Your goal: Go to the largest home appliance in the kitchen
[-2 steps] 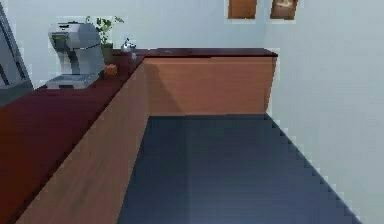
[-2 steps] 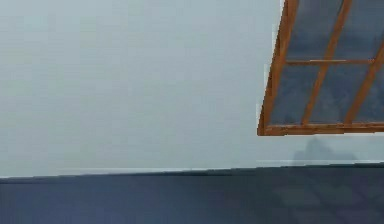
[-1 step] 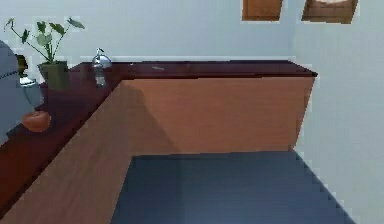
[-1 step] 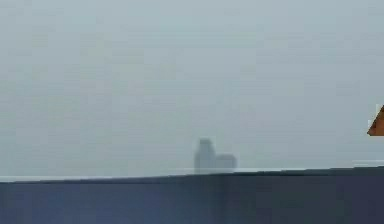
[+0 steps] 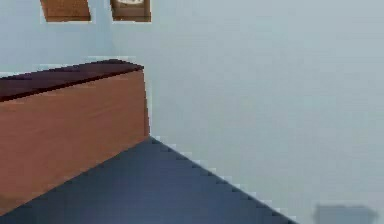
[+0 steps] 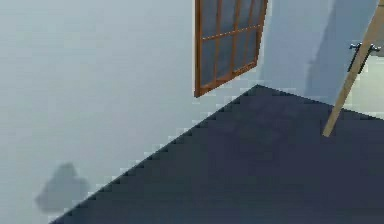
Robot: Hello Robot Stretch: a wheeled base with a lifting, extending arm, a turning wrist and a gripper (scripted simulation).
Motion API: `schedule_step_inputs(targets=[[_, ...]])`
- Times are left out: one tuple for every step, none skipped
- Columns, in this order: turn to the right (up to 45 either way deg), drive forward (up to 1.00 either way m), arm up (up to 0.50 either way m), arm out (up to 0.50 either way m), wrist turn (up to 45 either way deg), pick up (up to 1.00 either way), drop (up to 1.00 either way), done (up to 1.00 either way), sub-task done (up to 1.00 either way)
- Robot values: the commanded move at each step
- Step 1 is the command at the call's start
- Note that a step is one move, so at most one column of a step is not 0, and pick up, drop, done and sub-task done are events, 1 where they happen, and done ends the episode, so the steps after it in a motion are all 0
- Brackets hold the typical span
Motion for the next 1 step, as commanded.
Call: schedule_step_inputs(targets=[[45.0, 0.0, 0.0, 0.0, 0.0, 0.0, 0.0, 0.0, 0.0]])
